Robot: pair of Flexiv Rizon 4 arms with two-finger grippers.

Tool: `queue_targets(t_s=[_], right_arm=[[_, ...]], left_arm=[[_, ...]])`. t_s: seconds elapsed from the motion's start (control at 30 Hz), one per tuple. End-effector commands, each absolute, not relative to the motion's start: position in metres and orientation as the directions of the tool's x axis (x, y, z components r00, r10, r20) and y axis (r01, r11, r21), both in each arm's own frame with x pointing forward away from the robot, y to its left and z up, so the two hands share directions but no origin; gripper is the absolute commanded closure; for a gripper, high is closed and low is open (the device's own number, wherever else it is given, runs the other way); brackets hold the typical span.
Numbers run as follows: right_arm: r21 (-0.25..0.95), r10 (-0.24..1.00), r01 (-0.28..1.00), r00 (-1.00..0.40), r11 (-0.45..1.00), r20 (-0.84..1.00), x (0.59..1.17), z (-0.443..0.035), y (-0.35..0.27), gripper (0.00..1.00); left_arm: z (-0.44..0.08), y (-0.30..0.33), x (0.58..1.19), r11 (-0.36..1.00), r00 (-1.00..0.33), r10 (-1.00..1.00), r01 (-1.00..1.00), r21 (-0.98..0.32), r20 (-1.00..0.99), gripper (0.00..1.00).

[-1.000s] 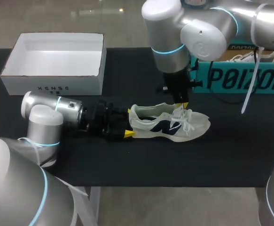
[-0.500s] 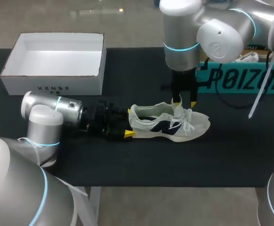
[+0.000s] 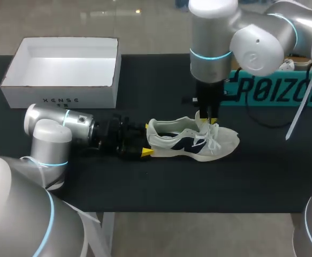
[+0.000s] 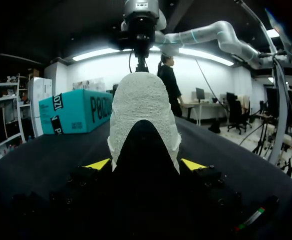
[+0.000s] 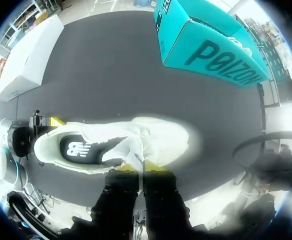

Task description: Take the shoe out of the shoebox, open the shoe tongue, remove and reinsert the insole, then place the shoe into the shoebox

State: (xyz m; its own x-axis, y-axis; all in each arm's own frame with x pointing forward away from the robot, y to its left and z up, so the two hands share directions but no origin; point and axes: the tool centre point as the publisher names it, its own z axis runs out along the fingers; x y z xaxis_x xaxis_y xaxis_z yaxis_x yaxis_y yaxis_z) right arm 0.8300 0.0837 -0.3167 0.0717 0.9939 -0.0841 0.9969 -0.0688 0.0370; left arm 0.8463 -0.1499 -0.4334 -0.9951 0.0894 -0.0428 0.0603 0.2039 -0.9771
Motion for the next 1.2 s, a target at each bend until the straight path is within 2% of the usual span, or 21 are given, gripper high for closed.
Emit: queue_targets(t_s=[0.03,0.4,0.43,0.47,0.5,0.7,0.73,0.8,0.87,1.0,1.07,1.13,1.2], right_arm=[[0.032,0.995,0.996,0.083,-0.082,-0.051,0.829,-0.313,0.069,1.00],[0.006,0.992,0.992,0.124,-0.124,-0.008,0.826,-0.315,0.053,1.00],[0.003,0.993,0.993,0.117,-0.117,-0.002,0.824,-0.315,0.055,0.62],[0.005,0.994,0.994,0.110,-0.110,0.002,0.821,-0.314,0.057,0.48],[0.006,0.995,0.995,0.102,-0.102,0.005,0.819,-0.312,0.059,0.00],[-0.009,0.997,1.000,-0.010,0.011,0.070,0.799,-0.289,0.075,0.00],[-0.009,0.991,0.998,-0.058,0.059,0.118,0.797,-0.285,0.077,0.00],[-0.006,0.988,0.993,-0.117,0.118,0.103,0.788,-0.274,0.083,0.00],[-0.032,0.960,0.968,-0.245,0.251,0.133,0.780,-0.266,0.093,0.00],[-0.029,0.847,0.858,-0.499,0.512,0.186,0.771,-0.253,0.103,0.00],[-0.030,0.653,0.659,-0.736,0.751,0.181,0.761,-0.250,0.108,0.00],[-0.021,0.449,0.452,-0.880,0.892,0.155,0.744,-0.250,0.115,0.00],[-0.008,0.411,0.414,-0.902,0.910,0.130,0.739,-0.249,0.117,0.00]], left_arm=[[-0.436,-0.151,0.846,0.206,-0.995,0.089,0.060,-0.977,-0.042,1.00],[-0.436,-0.151,0.846,0.206,-0.995,0.089,0.060,-0.977,-0.042,1.00],[-0.436,-0.151,0.846,0.206,-0.995,0.089,0.060,-0.977,-0.042,1.00],[-0.436,-0.151,0.846,0.206,-0.995,0.089,0.060,-0.977,-0.042,1.00],[-0.436,-0.151,0.846,0.206,-0.995,0.089,0.060,-0.977,-0.042,1.00],[-0.436,-0.151,0.846,0.206,-0.995,0.089,0.060,-0.977,-0.042,1.00],[-0.436,-0.151,0.846,0.206,-0.995,0.089,0.060,-0.977,-0.042,1.00],[-0.436,-0.151,0.846,0.206,-0.995,0.089,0.060,-0.977,-0.042,1.00],[-0.436,-0.151,0.846,0.206,-0.995,0.089,0.060,-0.977,-0.042,1.00],[-0.436,-0.151,0.846,0.206,-0.995,0.089,0.060,-0.977,-0.042,1.00],[-0.436,-0.151,0.846,0.206,-0.995,0.089,0.060,-0.977,-0.042,1.00],[-0.436,-0.151,0.846,0.206,-0.995,0.089,0.060,-0.977,-0.042,1.00],[-0.436,-0.151,0.846,0.206,-0.995,0.089,0.060,-0.977,-0.042,1.00]])
